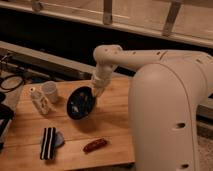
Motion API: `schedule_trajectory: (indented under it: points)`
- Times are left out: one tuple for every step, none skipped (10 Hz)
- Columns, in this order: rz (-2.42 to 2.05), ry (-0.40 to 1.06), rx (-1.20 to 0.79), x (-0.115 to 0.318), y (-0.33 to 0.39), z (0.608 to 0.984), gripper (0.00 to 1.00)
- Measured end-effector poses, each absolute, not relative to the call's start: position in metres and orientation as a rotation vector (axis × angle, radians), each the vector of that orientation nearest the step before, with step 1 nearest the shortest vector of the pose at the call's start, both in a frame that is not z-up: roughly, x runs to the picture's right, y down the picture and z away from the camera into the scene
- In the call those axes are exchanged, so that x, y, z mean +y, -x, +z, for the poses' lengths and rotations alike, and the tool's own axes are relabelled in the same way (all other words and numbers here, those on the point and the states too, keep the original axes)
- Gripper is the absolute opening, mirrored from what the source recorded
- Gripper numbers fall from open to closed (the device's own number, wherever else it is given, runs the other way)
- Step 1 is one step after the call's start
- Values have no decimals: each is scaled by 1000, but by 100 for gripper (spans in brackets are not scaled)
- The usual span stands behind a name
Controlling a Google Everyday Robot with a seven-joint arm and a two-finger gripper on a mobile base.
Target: Pick up the ceramic bowl
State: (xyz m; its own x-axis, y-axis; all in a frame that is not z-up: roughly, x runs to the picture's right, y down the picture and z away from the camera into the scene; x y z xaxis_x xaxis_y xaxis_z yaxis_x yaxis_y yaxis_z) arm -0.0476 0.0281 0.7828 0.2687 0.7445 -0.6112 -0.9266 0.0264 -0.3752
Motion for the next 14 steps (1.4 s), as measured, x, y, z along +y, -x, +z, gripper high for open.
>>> schedule_trajectory:
  points:
    - [1316,821,266,25,50,780,1]
    - [1312,823,264,23,52,777,1]
    - [1307,825,263,21,54,774,1]
    - [1305,826,263,21,54,774,1]
    - [1305,826,263,21,54,774,1]
    - [1306,825,262,20,53,773,1]
    - [1304,825,260,19,55,772,1]
    - [1301,825,259,19,57,772,1]
    - [1298,826,259,19,58,771,1]
    - [1296,826,259,19,59,771,1]
    - [1294,826,260,20,59,771,1]
    - [1294,826,260,19,59,770,1]
    - [1292,826,260,20,60,770,1]
    - [1291,826,258,19,61,770,1]
